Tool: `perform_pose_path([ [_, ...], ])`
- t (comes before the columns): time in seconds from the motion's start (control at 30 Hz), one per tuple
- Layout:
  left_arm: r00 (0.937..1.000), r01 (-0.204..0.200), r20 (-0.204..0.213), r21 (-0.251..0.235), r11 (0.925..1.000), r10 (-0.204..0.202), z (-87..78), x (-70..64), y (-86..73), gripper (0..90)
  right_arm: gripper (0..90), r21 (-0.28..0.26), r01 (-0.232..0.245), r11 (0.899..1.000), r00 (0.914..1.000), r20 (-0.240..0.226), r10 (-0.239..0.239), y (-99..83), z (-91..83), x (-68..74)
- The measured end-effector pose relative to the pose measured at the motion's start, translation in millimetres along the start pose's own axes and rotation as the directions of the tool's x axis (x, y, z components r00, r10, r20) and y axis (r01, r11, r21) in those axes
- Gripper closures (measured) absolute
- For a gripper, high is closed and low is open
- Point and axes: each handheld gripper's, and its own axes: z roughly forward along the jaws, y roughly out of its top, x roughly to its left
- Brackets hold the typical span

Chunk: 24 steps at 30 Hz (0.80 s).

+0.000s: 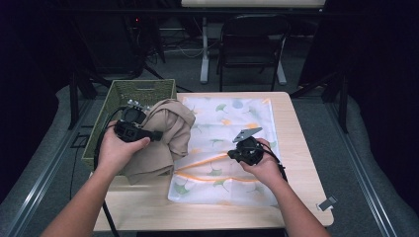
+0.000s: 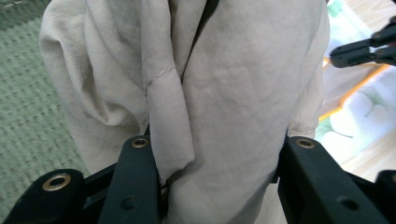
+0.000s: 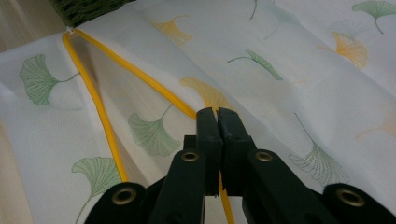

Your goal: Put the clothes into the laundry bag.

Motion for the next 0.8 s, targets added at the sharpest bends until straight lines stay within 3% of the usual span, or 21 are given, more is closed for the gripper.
perform_pose_path([
  [0.5,0.9978,-0.039,0.056,0.057,0.9976,0.036,1.3,-11.6,3.1,62.2,88.4,0.000,-0.001,1.000,1.0000,0.000,0.001,0.2,-0.1,0.3],
  [0.67,0.9947,-0.042,0.096,0.065,0.9970,0.035,2.0,-14.9,3.5,62.2,88.3,-0.012,-0.006,1.000,1.0000,0.003,0.006,0.2,-0.1,0.1],
  [0.8,0.9945,-0.051,0.095,0.070,0.9962,0.045,3.1,-19.6,3.2,62.2,88.4,-0.013,-0.009,1.000,1.0000,-0.003,0.009,0.4,-0.7,-0.7],
])
